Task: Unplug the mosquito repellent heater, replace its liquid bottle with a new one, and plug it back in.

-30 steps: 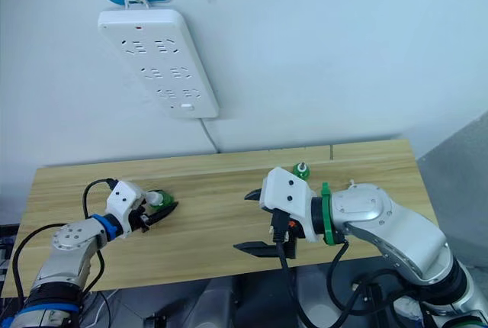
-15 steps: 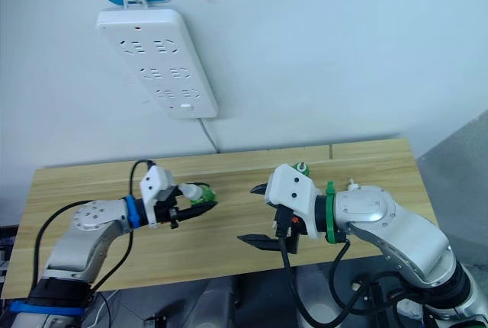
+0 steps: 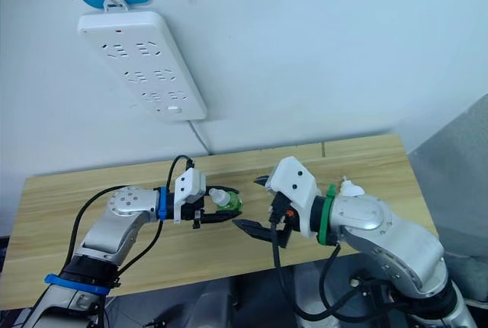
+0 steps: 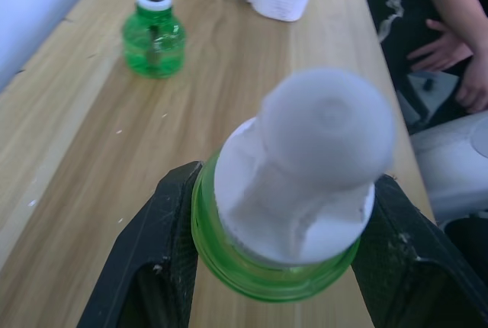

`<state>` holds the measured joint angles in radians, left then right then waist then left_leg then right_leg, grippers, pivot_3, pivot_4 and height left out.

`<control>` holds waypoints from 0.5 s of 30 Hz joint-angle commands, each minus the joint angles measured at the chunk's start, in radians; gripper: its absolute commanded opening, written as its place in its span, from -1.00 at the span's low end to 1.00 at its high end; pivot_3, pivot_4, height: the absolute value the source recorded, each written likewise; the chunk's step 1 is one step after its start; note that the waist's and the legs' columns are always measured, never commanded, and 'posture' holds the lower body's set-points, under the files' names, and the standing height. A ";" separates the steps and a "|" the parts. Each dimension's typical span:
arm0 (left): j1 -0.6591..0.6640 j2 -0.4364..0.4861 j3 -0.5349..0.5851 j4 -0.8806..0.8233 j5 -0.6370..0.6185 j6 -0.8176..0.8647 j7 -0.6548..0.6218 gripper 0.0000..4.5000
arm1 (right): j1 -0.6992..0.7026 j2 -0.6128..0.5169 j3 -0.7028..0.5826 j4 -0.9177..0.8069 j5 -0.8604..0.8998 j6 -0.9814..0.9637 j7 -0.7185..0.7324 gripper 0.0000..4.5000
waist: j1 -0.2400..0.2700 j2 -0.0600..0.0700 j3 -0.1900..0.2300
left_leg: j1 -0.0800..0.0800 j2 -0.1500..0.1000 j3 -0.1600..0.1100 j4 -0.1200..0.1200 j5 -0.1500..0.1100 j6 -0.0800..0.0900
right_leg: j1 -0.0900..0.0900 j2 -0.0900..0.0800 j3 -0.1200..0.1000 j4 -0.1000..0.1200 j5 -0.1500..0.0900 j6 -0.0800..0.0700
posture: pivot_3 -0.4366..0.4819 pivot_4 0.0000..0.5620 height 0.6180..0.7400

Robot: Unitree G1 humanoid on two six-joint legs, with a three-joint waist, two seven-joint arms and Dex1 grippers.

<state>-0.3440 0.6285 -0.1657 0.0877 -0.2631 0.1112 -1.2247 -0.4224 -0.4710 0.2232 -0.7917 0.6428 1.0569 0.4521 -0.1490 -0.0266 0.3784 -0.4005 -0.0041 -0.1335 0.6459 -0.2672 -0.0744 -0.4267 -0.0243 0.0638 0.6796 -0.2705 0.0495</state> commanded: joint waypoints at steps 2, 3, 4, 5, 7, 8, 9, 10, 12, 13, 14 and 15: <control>-0.055 0.041 -0.020 -0.076 -0.006 0.041 -0.062 0.01 | -0.099 0.061 0.035 0.076 -0.023 0.019 -0.041 0.96 | -0.002 0.000 -0.001 | 0.000 0.000 0.000 0.000 0.001 -0.001 | 0.000 0.000 0.000 0.000 0.000 0.000 | -0.64 0.10 1.00; -0.072 0.048 -0.023 -0.077 -0.004 0.046 -0.073 0.01 | -0.119 0.064 0.048 0.094 -0.030 0.022 -0.038 0.96 | -0.002 0.000 -0.002 | 0.000 0.000 0.000 0.000 0.001 -0.001 | 0.000 0.001 -0.001 0.000 0.000 0.000 | -0.63 0.09 1.00; -0.092 0.057 -0.022 -0.080 -0.004 0.056 -0.081 0.01 | -0.142 0.069 0.060 0.113 -0.039 0.022 -0.037 0.96 | -0.002 -0.001 -0.003 | 0.000 -0.001 -0.001 0.000 0.001 -0.001 | 0.000 0.001 -0.001 0.000 0.000 0.000 | -0.63 0.08 1.00; -0.106 0.059 -0.024 -0.078 -0.002 0.061 -0.084 0.01 | -0.154 0.070 0.068 0.128 -0.047 0.017 -0.033 0.96 | -0.002 -0.001 -0.003 | 0.000 -0.001 -0.001 0.000 0.001 -0.001 | 0.000 0.001 -0.001 0.001 0.000 -0.001 | -0.61 0.04 1.00; -0.128 0.065 -0.024 -0.082 0.000 0.071 -0.084 0.01 | -0.177 0.072 0.079 0.151 -0.054 0.013 -0.024 0.96 | -0.002 -0.002 -0.005 | 0.000 -0.001 -0.001 0.000 0.001 -0.001 | 0.000 0.000 -0.001 0.000 0.000 -0.001 | -0.60 0.02 1.00; -0.133 0.068 -0.022 -0.089 0.000 0.077 -0.083 0.01 | -0.189 0.070 0.090 0.161 -0.060 0.007 -0.017 0.96 | -0.002 -0.002 -0.007 | 0.000 -0.001 -0.001 0.000 0.002 -0.003 | 0.000 0.000 -0.001 0.000 0.000 -0.001 | -0.60 -0.01 1.00; -0.137 0.071 -0.020 -0.099 -0.002 0.085 -0.081 0.01 | -0.199 0.069 0.101 0.172 -0.067 0.001 -0.011 0.96 | -0.001 -0.002 -0.007 | -0.001 -0.001 -0.001 0.000 0.002 -0.004 | 0.000 0.000 -0.001 0.000 0.000 -0.001 | -0.59 -0.02 1.00; -0.138 0.073 -0.020 -0.107 -0.003 0.089 -0.081 0.01 | -0.206 0.070 0.108 0.181 -0.071 -0.004 -0.006 0.96 | -0.001 -0.003 -0.008 | -0.001 -0.001 -0.001 0.000 0.002 -0.004 | -0.001 -0.001 -0.001 0.000 0.000 -0.001 | -0.58 -0.04 1.00; -0.137 0.074 -0.022 -0.115 -0.003 0.093 -0.079 0.01 | -0.212 0.072 0.115 0.193 -0.080 -0.015 0.008 0.96 | 0.001 -0.003 -0.012 | -0.002 -0.001 -0.001 0.000 0.003 -0.004 | -0.002 -0.001 -0.001 0.000 0.001 -0.001 | -0.56 -0.05 1.00; -0.137 0.076 -0.024 -0.119 -0.002 0.093 -0.080 0.01 | -0.217 0.075 0.122 0.201 -0.085 -0.020 0.013 0.96 | 0.001 -0.003 -0.014 | -0.002 -0.001 -0.001 0.000 0.003 -0.005 | -0.002 -0.001 -0.001 0.000 0.001 -0.001 | -0.55 -0.07 1.00; -0.136 0.077 -0.024 -0.122 -0.001 0.095 -0.081 0.01 | -0.220 0.077 0.127 0.206 -0.089 -0.025 0.016 0.96 | 0.001 -0.003 -0.017 | -0.002 -0.001 -0.001 0.000 0.003 -0.005 | -0.003 -0.001 -0.001 0.001 0.001 -0.001 | -0.55 -0.07 1.00; -0.137 0.078 -0.025 -0.124 0.001 0.093 -0.082 0.01 | -0.224 0.081 0.137 0.213 -0.096 -0.033 0.021 0.96 | 0.001 -0.003 -0.019 | -0.003 -0.001 -0.001 0.000 0.003 -0.005 | -0.004 -0.001 -0.001 0.001 0.001 -0.001 | -0.53 -0.09 1.00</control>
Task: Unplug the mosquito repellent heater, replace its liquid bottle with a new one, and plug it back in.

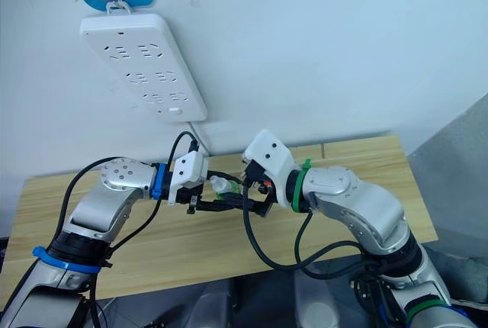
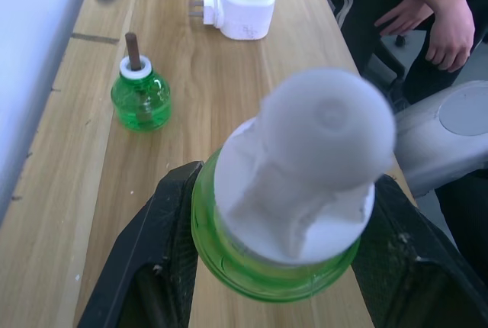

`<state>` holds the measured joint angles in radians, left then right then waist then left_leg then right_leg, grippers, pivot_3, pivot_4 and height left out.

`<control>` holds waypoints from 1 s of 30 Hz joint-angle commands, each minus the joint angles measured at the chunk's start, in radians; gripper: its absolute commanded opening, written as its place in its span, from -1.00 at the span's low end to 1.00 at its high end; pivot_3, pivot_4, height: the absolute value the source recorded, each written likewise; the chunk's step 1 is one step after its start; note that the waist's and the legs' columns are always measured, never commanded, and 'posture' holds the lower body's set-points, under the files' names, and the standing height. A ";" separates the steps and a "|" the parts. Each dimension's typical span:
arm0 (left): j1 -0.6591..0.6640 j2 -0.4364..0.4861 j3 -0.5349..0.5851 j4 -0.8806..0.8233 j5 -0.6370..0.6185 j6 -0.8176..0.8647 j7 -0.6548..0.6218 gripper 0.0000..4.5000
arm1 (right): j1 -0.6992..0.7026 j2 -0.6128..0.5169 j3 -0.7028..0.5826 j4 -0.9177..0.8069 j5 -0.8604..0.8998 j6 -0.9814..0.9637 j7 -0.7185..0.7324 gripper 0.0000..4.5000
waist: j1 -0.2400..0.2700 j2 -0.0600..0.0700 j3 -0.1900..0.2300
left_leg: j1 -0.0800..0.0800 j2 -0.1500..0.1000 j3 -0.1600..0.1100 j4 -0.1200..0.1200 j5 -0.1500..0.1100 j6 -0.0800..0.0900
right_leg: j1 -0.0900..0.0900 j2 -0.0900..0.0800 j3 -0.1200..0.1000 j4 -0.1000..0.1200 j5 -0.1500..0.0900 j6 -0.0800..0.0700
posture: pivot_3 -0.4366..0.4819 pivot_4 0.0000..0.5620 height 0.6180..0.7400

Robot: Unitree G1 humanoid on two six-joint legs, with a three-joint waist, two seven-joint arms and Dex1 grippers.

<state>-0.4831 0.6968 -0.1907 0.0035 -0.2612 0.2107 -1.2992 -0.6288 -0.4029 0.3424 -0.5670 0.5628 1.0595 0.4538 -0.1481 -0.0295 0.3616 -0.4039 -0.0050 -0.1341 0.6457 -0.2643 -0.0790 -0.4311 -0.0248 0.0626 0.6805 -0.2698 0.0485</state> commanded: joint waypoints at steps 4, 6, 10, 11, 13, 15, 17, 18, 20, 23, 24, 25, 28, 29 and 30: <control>-0.005 0.010 -0.002 -0.043 0.005 -0.008 -0.005 0.01 | -0.030 0.034 0.046 0.019 -0.050 -0.065 0.029 0.96 | 0.000 0.000 -0.014 | -0.001 0.000 0.000 0.000 0.000 0.000 | -0.002 0.000 0.000 0.001 0.000 0.000 | -0.52 -0.11 1.00; -0.007 0.007 -0.004 -0.044 0.009 -0.010 -0.004 0.01 | -0.035 0.046 0.055 0.034 -0.064 -0.074 0.032 0.96 | 0.000 0.000 -0.019 | -0.005 0.000 0.000 0.001 0.000 0.000 | -0.006 0.000 0.000 0.001 0.000 -0.001 | -0.51 -0.13 1.00; -0.017 0.007 -0.003 -0.053 0.009 0.000 -0.004 0.01 | -0.035 0.057 0.069 0.055 -0.088 -0.084 0.042 0.88 | 0.000 0.000 -0.028 | -0.010 0.000 0.000 0.003 0.000 -0.001 | -0.010 0.000 -0.001 0.002 0.001 -0.001 | -0.50 -0.14 1.00; -0.018 0.008 -0.002 -0.057 0.008 0.004 -0.004 0.01 | -0.035 0.058 0.073 0.058 -0.093 -0.083 0.044 0.78 | 0.000 0.000 -0.030 | -0.010 0.000 0.000 0.003 0.000 -0.001 | -0.011 0.000 -0.001 0.002 0.001 -0.001 | -0.50 -0.14 1.00; -0.023 0.006 -0.002 -0.062 0.008 0.010 -0.001 0.01 | -0.035 0.057 0.084 0.063 -0.103 -0.085 0.048 0.51 | 0.001 0.000 -0.032 | -0.010 -0.001 0.000 0.003 0.000 -0.001 | -0.011 0.000 -0.001 0.002 0.001 -0.001 | -0.50 -0.14 1.00; -0.029 0.004 -0.002 -0.069 0.006 0.018 0.002 0.01 | -0.032 0.056 0.093 0.064 -0.113 -0.085 0.053 0.16 | 0.001 -0.001 -0.032 | -0.010 -0.001 0.000 0.004 0.000 -0.001 | -0.011 0.000 -0.001 0.002 0.001 -0.001 | -0.50 -0.14 1.00; -0.032 0.002 -0.003 -0.075 0.007 0.026 0.006 0.01 | -0.028 0.060 0.097 0.064 -0.121 -0.085 0.056 -0.12 | 0.001 0.000 -0.032 | -0.010 -0.001 0.000 0.004 0.000 0.000 | -0.011 0.000 -0.001 0.002 0.002 -0.001 | -0.49 -0.14 1.00; -0.033 0.002 -0.003 -0.077 0.008 0.029 0.008 0.01 | -0.028 0.061 0.099 0.065 -0.125 -0.086 0.057 -0.28 | 0.000 0.000 -0.033 | -0.010 -0.001 0.000 0.005 0.000 0.000 | -0.011 0.000 -0.001 0.003 0.002 -0.001 | -0.49 -0.14 1.00; -0.033 0.000 -0.003 -0.083 0.008 0.035 0.012 0.01 | -0.028 0.066 0.100 0.066 -0.130 -0.088 0.057 -0.51 | 0.000 0.000 -0.033 | -0.010 -0.001 0.000 0.005 0.000 0.000 | -0.011 0.001 -0.001 0.003 0.002 -0.002 | -0.49 -0.14 1.00; -0.032 -0.004 0.001 -0.093 0.005 0.047 0.021 0.01 | -0.024 0.071 0.096 0.066 -0.138 -0.097 0.056 -0.50 | 0.000 0.000 -0.033 | -0.011 -0.001 0.000 0.007 0.000 0.000 | -0.011 0.001 -0.002 0.005 0.002 -0.002 | -0.49 -0.15 1.00; -0.031 -0.007 0.004 -0.094 0.004 0.045 0.026 0.01 | -0.023 0.073 0.094 0.065 -0.141 -0.099 0.056 -0.50 | 0.000 0.000 -0.033 | -0.011 -0.001 0.000 0.009 0.000 0.000 | -0.011 0.001 -0.002 0.006 0.002 -0.002 | -0.49 -0.15 1.00; -0.029 -0.010 0.010 -0.093 0.005 0.044 0.038 0.01 | -0.020 0.075 0.092 0.063 -0.143 -0.100 0.058 -0.50 | 0.000 0.000 -0.033 | -0.011 -0.001 -0.001 0.011 0.000 0.000 | -0.011 0.001 -0.002 0.008 0.002 -0.002 | -0.49 -0.16 1.00; -0.019 -0.028 0.044 -0.095 -0.037 0.058 0.060 0.01 | -0.011 0.077 0.083 0.058 -0.146 -0.108 0.061 -0.50 | 0.001 0.000 -0.034 | -0.011 -0.001 -0.001 0.016 0.000 0.000 | -0.011 0.001 -0.001 0.013 0.002 -0.002 | -0.48 -0.17 1.00; -0.017 -0.037 0.059 -0.096 -0.063 0.056 0.055 0.01 | -0.008 0.077 0.079 0.056 -0.145 -0.110 0.062 -0.50 | 0.002 -0.001 -0.035 | -0.011 -0.001 -0.001 0.017 0.000 0.000 | -0.011 0.001 -0.001 0.015 0.002 -0.001 | -0.48 -0.17 1.00; -0.014 -0.039 0.070 -0.096 -0.081 0.075 0.058 0.01 | -0.005 0.077 0.076 0.054 -0.146 -0.112 0.062 -0.50 | 0.002 -0.001 -0.036 | -0.011 -0.001 -0.001 0.018 0.000 0.000 | -0.011 0.001 -0.001 0.016 0.003 -0.001 | -0.48 -0.17 1.00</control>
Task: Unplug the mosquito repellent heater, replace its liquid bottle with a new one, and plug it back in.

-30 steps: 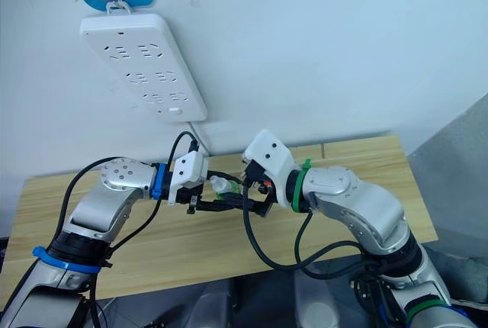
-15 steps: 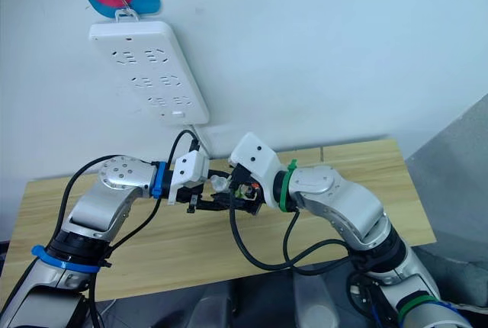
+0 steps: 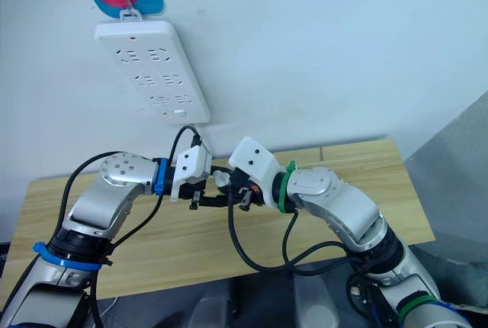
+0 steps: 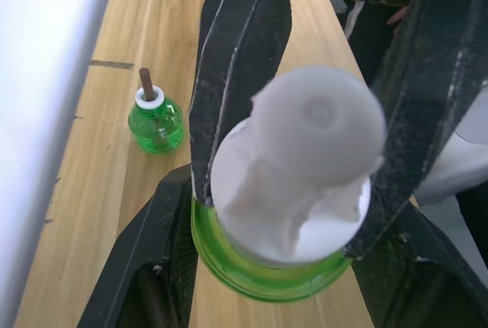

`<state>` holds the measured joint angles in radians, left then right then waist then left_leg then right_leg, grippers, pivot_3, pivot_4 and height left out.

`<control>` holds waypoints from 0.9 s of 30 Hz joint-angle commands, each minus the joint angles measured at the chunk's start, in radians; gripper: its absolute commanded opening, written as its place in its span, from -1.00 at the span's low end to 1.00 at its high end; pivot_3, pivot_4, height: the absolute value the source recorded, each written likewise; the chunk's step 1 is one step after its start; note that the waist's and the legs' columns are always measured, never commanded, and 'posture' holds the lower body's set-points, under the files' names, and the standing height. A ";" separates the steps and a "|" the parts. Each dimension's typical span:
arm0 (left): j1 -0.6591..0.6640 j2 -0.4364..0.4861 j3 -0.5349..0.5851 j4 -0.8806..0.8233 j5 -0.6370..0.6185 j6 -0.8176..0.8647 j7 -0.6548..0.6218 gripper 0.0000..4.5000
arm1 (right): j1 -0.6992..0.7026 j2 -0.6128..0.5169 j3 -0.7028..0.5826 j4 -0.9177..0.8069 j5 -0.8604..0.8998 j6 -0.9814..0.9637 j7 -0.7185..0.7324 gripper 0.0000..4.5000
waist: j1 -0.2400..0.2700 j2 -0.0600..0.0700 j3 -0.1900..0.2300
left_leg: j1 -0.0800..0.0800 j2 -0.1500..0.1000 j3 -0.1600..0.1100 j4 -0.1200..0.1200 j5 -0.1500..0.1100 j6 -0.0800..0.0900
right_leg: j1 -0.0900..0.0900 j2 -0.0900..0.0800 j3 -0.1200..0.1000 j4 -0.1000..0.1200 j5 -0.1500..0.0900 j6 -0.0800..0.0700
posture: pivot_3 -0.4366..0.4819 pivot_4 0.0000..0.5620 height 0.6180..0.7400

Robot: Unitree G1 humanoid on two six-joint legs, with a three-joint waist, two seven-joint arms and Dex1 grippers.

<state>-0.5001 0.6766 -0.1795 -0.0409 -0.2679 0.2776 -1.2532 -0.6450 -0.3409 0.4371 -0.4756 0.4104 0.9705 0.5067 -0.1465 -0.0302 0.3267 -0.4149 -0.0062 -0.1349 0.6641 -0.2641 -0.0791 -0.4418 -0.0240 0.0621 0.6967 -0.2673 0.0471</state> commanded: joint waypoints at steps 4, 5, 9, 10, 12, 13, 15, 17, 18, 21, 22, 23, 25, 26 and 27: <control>0.020 -0.011 0.076 -0.043 -0.091 0.020 0.003 0.46 | 0.021 0.012 -0.034 -0.044 0.007 -0.027 0.013 -0.50 | 0.000 0.000 -0.012 | 0.000 0.000 0.000 0.000 0.000 0.000 | 0.000 0.002 -0.001 0.001 0.000 0.000 | -0.48 -0.20 1.00; 0.024 -0.008 0.077 -0.039 -0.091 0.012 -0.002 0.59 | 0.022 0.012 -0.038 -0.046 0.009 -0.027 0.015 -0.50 | 0.000 0.001 -0.015 | 0.000 0.000 -0.001 0.000 0.000 0.000 | 0.000 0.002 -0.001 0.001 0.000 0.000 | -0.48 -0.20 1.00; 0.041 0.000 0.085 -0.016 -0.076 -0.038 -0.011 1.00 | 0.031 0.008 -0.053 -0.056 0.015 -0.028 0.021 -0.50 | 0.000 0.000 -0.027 | 0.000 0.000 0.000 -0.001 0.000 0.000 | 0.000 0.001 0.000 0.000 0.000 0.000 | -0.47 -0.23 1.00; 0.045 0.003 0.089 -0.013 -0.081 -0.041 -0.017 1.00 | 0.033 0.007 -0.058 -0.058 0.016 -0.029 0.022 -0.50 | 0.000 0.000 -0.029 | 0.000 0.000 0.000 0.000 0.000 0.000 | 0.000 0.001 0.000 0.000 0.000 0.000 | -0.48 -0.23 1.00; 0.058 0.002 0.105 -0.012 -0.099 -0.037 -0.009 1.00 | 0.038 0.009 -0.073 -0.061 0.021 -0.030 0.020 -0.50 | 0.000 0.001 -0.033 | 0.001 0.000 0.000 0.000 0.000 0.000 | 0.000 0.001 0.000 0.000 0.000 0.000 | -0.48 -0.24 1.00; 0.068 0.000 0.116 -0.018 -0.117 -0.015 -0.002 1.00 | 0.041 0.012 -0.085 -0.063 0.025 -0.028 0.016 -0.50 | 0.000 0.001 -0.034 | 0.001 0.000 0.000 0.000 0.000 0.000 | 0.000 0.001 0.000 0.000 0.000 0.000 | -0.48 -0.25 1.00; 0.087 -0.008 0.134 -0.029 -0.141 0.016 0.019 1.00 | 0.044 0.020 -0.107 -0.064 0.033 -0.024 0.010 -0.50 | -0.001 0.001 -0.037 | 0.001 0.000 0.000 0.000 0.000 0.000 | 0.000 0.001 0.000 0.000 0.000 0.000 | -0.48 -0.26 1.00; 0.102 -0.020 0.156 -0.042 -0.178 0.073 0.051 1.00 | 0.051 0.038 -0.143 -0.066 0.055 -0.012 0.005 -0.50 | -0.002 0.001 -0.041 | 0.001 0.000 0.000 0.000 0.000 0.000 | 0.000 0.001 0.000 0.000 0.000 0.000 | -0.48 -0.27 1.00; 0.107 -0.025 0.163 -0.047 -0.192 0.082 0.056 1.00 | 0.056 0.047 -0.163 -0.068 0.070 -0.005 0.004 -0.50 | -0.003 0.001 -0.042 | 0.001 0.000 0.000 0.000 0.000 0.000 | 0.000 0.001 0.000 0.000 0.000 0.000 | -0.48 -0.27 1.00; 0.109 -0.028 0.178 -0.070 -0.248 0.160 0.069 1.00 | 0.068 0.057 -0.207 -0.081 0.112 0.011 0.011 -0.50 | -0.004 0.001 -0.045 | 0.001 0.000 0.000 0.000 0.000 0.000 | 0.000 0.001 0.000 0.001 0.000 0.000 | -0.49 -0.29 1.00; 0.104 -0.026 0.183 -0.081 -0.273 0.196 0.074 1.00 | 0.071 0.059 -0.223 -0.085 0.127 0.016 0.013 -0.50 | -0.004 0.001 -0.046 | 0.001 0.000 -0.001 0.000 0.000 0.000 | 0.000 0.001 0.000 0.001 0.000 0.000 | -0.49 -0.29 1.00; 0.100 -0.024 0.184 -0.090 -0.289 0.217 0.074 1.00 | 0.074 0.060 -0.235 -0.088 0.140 0.019 0.015 -0.50 | -0.005 0.000 -0.047 | 0.001 0.000 0.000 0.000 0.000 0.000 | 0.000 0.001 0.000 0.001 0.000 0.000 | -0.49 -0.30 1.00; 0.076 -0.031 0.185 -0.104 -0.295 0.233 0.093 1.00 | 0.077 0.053 -0.259 -0.094 0.167 0.025 0.025 -0.50 | -0.005 0.001 -0.050 | 0.001 0.000 0.000 0.000 0.000 0.000 | 0.000 0.001 0.000 0.001 0.000 0.000 | -0.49 -0.30 1.00; 0.059 -0.035 0.186 -0.110 -0.308 0.254 0.101 1.00 | 0.078 0.045 -0.265 -0.098 0.176 0.024 0.032 -0.50 | -0.006 0.001 -0.052 | 0.001 0.000 0.000 0.000 0.000 0.000 | 0.000 0.001 0.000 0.001 0.000 0.000 | -0.49 -0.31 1.00; 0.047 -0.037 0.187 -0.114 -0.318 0.271 0.108 1.00 | 0.079 0.039 -0.269 -0.100 0.183 0.024 0.036 -0.50 | -0.005 0.001 -0.053 | 0.001 0.000 0.000 0.000 0.000 0.000 | 0.000 0.001 0.000 0.001 0.000 0.000 | -0.49 -0.31 1.00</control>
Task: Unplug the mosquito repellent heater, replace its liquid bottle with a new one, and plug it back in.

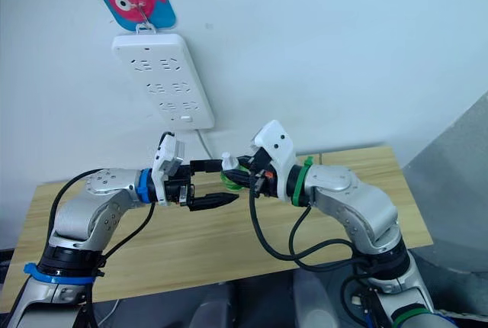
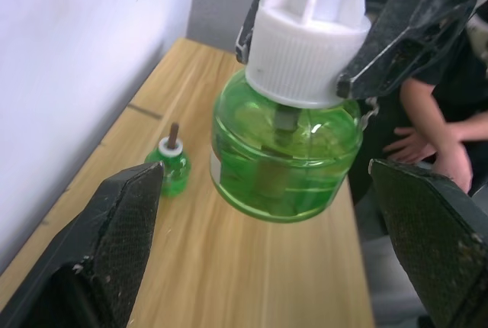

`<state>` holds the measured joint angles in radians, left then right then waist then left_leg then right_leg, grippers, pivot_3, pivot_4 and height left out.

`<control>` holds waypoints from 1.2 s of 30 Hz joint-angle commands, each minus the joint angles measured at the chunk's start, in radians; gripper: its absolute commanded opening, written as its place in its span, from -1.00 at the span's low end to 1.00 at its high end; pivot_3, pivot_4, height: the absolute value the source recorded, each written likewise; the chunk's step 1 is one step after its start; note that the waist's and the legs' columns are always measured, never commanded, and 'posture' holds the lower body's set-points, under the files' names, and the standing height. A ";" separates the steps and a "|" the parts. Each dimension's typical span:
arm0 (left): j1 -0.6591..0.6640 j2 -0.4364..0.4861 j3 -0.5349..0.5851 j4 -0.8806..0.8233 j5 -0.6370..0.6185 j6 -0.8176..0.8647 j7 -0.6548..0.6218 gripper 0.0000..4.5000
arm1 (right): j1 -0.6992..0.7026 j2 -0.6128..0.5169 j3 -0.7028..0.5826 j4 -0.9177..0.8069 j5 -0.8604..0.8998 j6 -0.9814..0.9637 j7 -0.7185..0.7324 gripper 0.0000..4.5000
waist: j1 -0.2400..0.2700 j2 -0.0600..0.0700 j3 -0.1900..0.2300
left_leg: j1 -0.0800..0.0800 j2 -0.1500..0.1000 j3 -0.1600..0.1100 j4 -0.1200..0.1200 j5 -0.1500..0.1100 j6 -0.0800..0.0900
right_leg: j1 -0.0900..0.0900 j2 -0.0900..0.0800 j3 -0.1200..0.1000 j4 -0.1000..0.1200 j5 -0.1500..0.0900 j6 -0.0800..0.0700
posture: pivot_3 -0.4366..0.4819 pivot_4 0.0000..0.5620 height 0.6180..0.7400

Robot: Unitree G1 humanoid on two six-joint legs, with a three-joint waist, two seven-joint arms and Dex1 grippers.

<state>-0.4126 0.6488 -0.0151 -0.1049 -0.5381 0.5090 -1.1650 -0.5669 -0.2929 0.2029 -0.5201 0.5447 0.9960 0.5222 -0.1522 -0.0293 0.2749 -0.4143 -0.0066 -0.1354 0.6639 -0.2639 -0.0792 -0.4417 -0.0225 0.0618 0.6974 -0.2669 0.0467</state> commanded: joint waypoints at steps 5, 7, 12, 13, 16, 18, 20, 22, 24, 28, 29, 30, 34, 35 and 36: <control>-0.090 -0.003 0.007 -0.082 -0.097 0.114 0.006 1.00 | 0.003 -0.034 -0.038 -0.073 0.082 -0.001 0.040 -0.50 | -0.010 0.001 -0.005 | 0.001 -0.001 0.001 0.000 0.000 0.000 | 0.000 0.000 0.000 0.000 0.000 0.000 | -0.49 -0.31 1.00; -0.093 0.002 -0.002 -0.088 -0.097 0.120 -0.004 1.00 | 0.004 -0.037 -0.041 -0.076 0.097 -0.001 0.041 -0.50 | -0.017 0.001 -0.006 | 0.001 -0.001 0.001 0.000 0.000 0.000 | 0.000 0.000 0.000 0.000 0.000 0.000 | -0.50 -0.32 1.00; -0.094 0.024 -0.035 -0.058 -0.044 0.054 -0.055 1.00 | 0.001 -0.046 -0.046 -0.083 0.134 0.003 0.039 -0.50 | -0.019 0.004 -0.010 | 0.002 -0.001 0.001 0.000 0.000 0.000 | 0.000 0.001 0.001 0.001 0.000 0.000 | -0.50 -0.32 1.00; -0.096 0.029 -0.039 -0.053 -0.040 0.046 -0.067 1.00 | 0.001 -0.050 -0.049 -0.085 0.144 0.005 0.039 -0.50 | -0.019 0.004 -0.011 | 0.002 -0.001 0.001 0.000 0.000 0.000 | 0.000 0.001 0.001 0.001 0.000 0.000 | -0.50 -0.32 1.00; -0.092 0.050 -0.050 -0.042 -0.023 0.023 -0.106 1.00 | 0.001 -0.061 -0.057 -0.088 0.166 0.010 0.042 -0.50 | -0.019 0.004 -0.013 | 0.002 -0.001 0.001 0.000 0.000 0.000 | 0.000 0.001 0.001 0.001 0.000 0.000 | -0.50 -0.32 1.00; -0.091 0.055 -0.047 -0.025 -0.016 0.012 -0.116 1.00 | -0.001 -0.071 -0.063 -0.087 0.176 0.009 0.044 -0.50 | -0.019 0.005 -0.016 | 0.002 -0.001 0.001 0.000 0.000 0.000 | 0.001 0.001 0.001 0.001 0.000 0.000 | -0.51 -0.32 1.00; -0.096 0.054 -0.046 -0.011 -0.014 0.005 -0.120 1.00 | -0.004 -0.083 -0.064 -0.084 0.181 0.006 0.047 -0.50 | -0.019 0.005 -0.017 | 0.002 -0.001 0.001 0.000 0.000 0.000 | 0.001 0.001 0.001 0.001 0.000 0.000 | -0.51 -0.32 1.00; -0.099 0.055 -0.046 -0.004 -0.014 0.003 -0.129 1.00 | -0.007 -0.094 -0.063 -0.081 0.183 0.003 0.052 -0.50 | -0.019 0.005 -0.018 | 0.002 -0.001 0.001 0.000 0.000 0.000 | 0.001 0.001 0.001 0.001 0.000 0.000 | -0.51 -0.32 1.00; -0.098 0.052 -0.042 -0.001 -0.019 0.006 -0.130 1.00 | -0.008 -0.100 -0.060 -0.078 0.183 0.000 0.055 -0.50 | -0.019 0.005 -0.018 | 0.002 -0.001 0.001 0.000 0.000 0.000 | 0.001 0.001 0.001 0.001 0.000 0.000 | -0.51 -0.32 1.00; -0.097 0.046 -0.037 -0.003 -0.042 0.028 -0.134 1.00 | -0.009 -0.104 -0.057 -0.077 0.183 -0.004 0.059 -0.50 | -0.020 0.004 -0.019 | 0.002 -0.001 0.001 0.000 0.000 0.000 | 0.001 0.001 0.001 0.001 0.000 0.000 | -0.50 -0.32 1.00; -0.096 0.044 -0.035 -0.006 -0.048 0.033 -0.135 0.92 | -0.008 -0.105 -0.056 -0.076 0.182 -0.005 0.059 -0.50 | -0.020 0.004 -0.019 | 0.002 -0.001 0.001 0.000 0.000 0.000 | 0.001 0.001 0.001 0.001 0.000 0.000 | -0.49 -0.32 1.00; -0.095 0.042 -0.035 -0.009 -0.051 0.034 -0.137 0.83 | -0.008 -0.104 -0.055 -0.075 0.182 -0.005 0.059 -0.50 | -0.020 0.005 -0.019 | 0.002 -0.001 0.001 0.000 0.000 0.000 | 0.001 0.001 0.001 0.001 0.000 0.000 | -0.49 -0.32 1.00; -0.088 0.029 -0.034 -0.029 -0.078 0.063 -0.123 0.32 | -0.008 -0.100 -0.052 -0.074 0.184 -0.007 0.057 -0.50 | -0.020 0.005 -0.019 | 0.002 -0.001 0.001 0.000 0.000 0.000 | 0.001 0.001 0.001 0.001 0.000 0.000 | -0.49 -0.32 1.00; -0.086 0.024 -0.033 -0.035 -0.084 0.069 -0.118 0.18 | -0.008 -0.099 -0.051 -0.075 0.184 -0.006 0.057 -0.50 | -0.019 0.004 -0.019 | 0.002 -0.001 0.001 0.000 0.000 0.000 | 0.001 0.001 0.001 0.001 0.000 0.000 | -0.49 -0.32 1.00; -0.085 0.021 -0.034 -0.038 -0.085 0.068 -0.117 0.06 | -0.008 -0.099 -0.050 -0.074 0.184 -0.007 0.057 -0.50 | -0.020 0.004 -0.019 | 0.002 -0.001 0.001 0.000 0.000 0.000 | 0.001 0.001 0.001 0.001 0.000 0.000 | -0.49 -0.32 1.00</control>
<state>-0.4978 0.6784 -0.0717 -0.1065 -0.5927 0.5759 -1.2896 -0.5649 -0.3968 0.1536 -0.5642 0.7052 1.0083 0.5665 -0.1719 -0.0248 0.2557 -0.4125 -0.0074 -0.1343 0.6641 -0.2640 -0.0790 -0.4409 -0.0214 0.0626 0.6985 -0.2669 0.0467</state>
